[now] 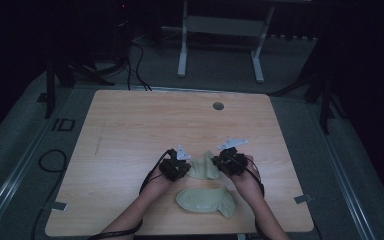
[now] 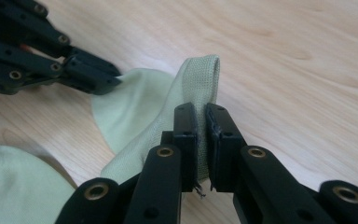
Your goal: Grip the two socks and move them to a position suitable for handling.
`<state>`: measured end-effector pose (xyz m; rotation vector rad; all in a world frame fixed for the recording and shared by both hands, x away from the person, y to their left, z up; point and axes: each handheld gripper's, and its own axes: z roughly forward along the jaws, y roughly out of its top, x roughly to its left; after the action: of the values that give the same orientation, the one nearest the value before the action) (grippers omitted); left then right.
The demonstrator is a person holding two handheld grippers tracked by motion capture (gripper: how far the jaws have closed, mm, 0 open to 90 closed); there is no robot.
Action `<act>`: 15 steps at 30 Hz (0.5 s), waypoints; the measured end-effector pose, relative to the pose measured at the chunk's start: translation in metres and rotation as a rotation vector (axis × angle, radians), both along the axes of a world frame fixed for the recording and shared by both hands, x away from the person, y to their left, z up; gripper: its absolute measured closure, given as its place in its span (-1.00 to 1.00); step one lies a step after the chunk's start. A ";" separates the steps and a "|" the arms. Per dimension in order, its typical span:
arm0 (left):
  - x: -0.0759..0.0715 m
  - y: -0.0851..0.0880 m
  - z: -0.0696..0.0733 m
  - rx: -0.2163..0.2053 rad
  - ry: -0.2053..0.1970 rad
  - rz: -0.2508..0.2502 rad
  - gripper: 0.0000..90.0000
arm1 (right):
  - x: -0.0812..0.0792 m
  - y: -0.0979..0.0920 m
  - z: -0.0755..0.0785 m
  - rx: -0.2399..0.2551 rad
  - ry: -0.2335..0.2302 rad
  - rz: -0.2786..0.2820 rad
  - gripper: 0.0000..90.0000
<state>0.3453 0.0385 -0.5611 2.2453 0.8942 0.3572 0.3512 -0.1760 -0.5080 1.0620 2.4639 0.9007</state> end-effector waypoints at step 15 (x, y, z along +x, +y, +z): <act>0.002 -0.002 0.002 0.032 -0.001 -0.008 0.95 | 0.010 -0.061 -0.011 0.013 0.055 -0.138 0.84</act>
<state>0.3474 0.0364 -0.5590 2.2767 0.8842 0.3712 0.3617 -0.2366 -0.5195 1.2597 2.3973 0.8564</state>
